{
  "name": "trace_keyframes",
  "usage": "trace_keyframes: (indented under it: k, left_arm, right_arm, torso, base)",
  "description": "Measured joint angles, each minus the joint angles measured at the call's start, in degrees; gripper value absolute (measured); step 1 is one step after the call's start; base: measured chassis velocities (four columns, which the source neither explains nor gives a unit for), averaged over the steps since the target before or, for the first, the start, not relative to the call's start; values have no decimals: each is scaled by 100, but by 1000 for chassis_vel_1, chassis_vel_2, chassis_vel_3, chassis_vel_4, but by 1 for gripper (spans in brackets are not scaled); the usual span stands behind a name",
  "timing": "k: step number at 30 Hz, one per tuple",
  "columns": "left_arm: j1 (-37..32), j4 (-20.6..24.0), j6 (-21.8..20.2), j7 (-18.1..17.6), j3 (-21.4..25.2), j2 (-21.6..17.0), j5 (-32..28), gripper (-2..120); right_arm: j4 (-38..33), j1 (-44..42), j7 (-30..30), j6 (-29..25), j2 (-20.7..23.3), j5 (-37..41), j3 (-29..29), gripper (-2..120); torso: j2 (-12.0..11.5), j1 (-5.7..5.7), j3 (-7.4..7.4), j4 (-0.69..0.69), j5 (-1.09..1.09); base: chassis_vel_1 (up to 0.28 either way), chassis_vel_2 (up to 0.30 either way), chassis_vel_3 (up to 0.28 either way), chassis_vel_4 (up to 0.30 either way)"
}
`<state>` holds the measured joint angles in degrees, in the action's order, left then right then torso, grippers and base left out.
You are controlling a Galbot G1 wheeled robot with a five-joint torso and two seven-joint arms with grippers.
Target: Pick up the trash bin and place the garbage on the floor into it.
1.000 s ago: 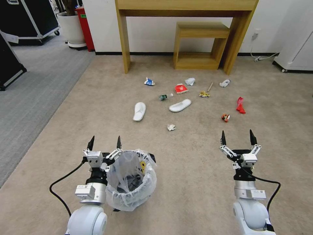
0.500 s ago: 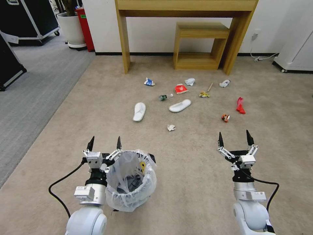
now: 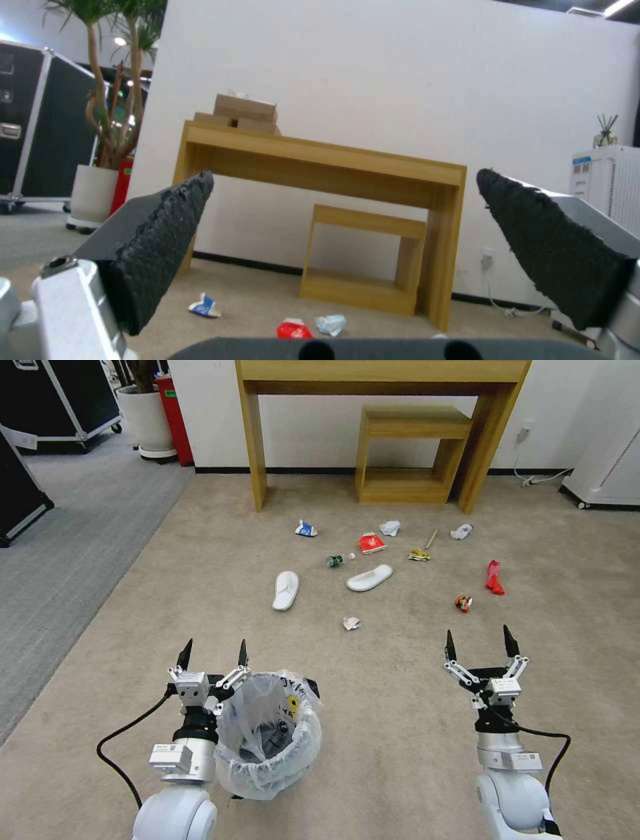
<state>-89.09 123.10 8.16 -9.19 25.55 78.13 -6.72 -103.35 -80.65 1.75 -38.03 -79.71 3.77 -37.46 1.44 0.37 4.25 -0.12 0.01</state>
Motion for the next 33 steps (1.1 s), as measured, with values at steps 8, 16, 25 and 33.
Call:
trace_keyframes:
  k: [8,16,25,33]
  left_arm:
    - [-48,37,2,-19,14,13,5,99]
    - [-49,38,-151,-182,46,39,-31,99]
    - [-81,254,-1053,-413,-147,-366,-1105,100]
    - [40,425,-1761,-909,-482,-1043,-1944,100]
  right_arm:
    - [-86,-62,-53,36,-6,12,12,100]
    - [-125,-71,-62,64,53,82,-15,100]
    - [-139,-125,-124,142,94,56,14,100]
    - [-224,-183,-364,311,216,-77,2,100]
  torso:
    - [0,0,0,1,-2]
    - [0,0,0,-1,0]
    - [0,0,0,-1,-1]
    - [0,0,0,0,-1]
  base:
    - [73,75,-69,-68]
    - [0,0,0,0]
    - [0,0,0,0]
    - [0,0,0,0]
